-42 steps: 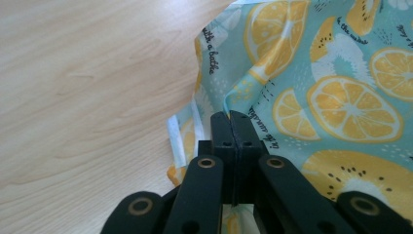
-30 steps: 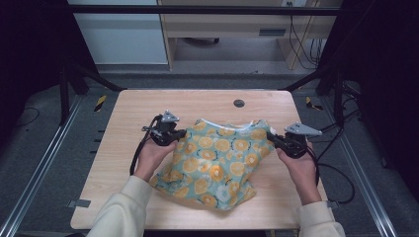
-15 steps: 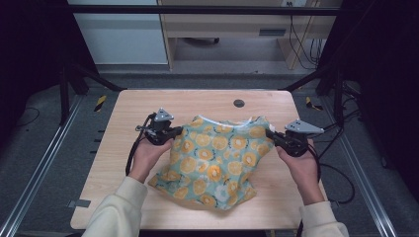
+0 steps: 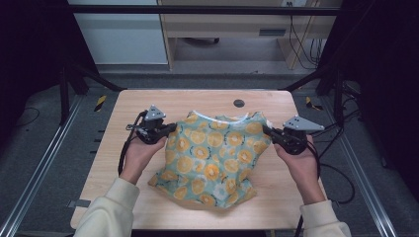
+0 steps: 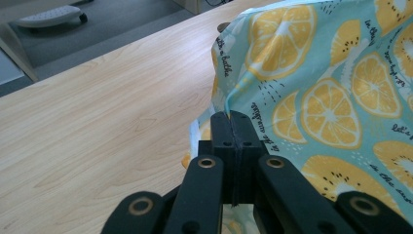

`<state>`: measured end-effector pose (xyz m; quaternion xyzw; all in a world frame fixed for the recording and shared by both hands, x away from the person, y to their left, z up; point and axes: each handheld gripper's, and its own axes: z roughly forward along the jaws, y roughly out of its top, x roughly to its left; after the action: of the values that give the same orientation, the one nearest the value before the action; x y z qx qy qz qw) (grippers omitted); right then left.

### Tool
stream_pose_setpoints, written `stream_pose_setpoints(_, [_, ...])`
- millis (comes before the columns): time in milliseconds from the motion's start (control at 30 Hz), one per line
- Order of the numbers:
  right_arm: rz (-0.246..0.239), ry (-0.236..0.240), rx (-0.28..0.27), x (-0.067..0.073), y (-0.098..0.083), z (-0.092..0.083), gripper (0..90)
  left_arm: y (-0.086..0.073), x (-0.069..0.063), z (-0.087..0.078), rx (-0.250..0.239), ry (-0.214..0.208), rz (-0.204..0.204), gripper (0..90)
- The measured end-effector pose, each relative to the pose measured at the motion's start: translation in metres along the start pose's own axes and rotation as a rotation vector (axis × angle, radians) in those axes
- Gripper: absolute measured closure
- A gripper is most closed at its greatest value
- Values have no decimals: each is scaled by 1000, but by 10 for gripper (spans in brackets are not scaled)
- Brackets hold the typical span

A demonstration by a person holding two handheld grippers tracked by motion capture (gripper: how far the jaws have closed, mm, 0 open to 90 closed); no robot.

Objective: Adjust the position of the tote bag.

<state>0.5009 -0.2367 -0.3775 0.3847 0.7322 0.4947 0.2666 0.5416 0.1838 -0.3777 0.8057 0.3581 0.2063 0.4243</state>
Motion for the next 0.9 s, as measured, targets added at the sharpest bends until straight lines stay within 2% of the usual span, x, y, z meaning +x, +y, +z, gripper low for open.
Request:
stream_pose_setpoints(433, [-12,14,-14,7,4,-3,898,-5,-1,-15,-24,0,5,900])
stream_pose_setpoints(900, [-12,13,-23,9,3,-6,897,-10,-6,-19,-29,-7,7,900])
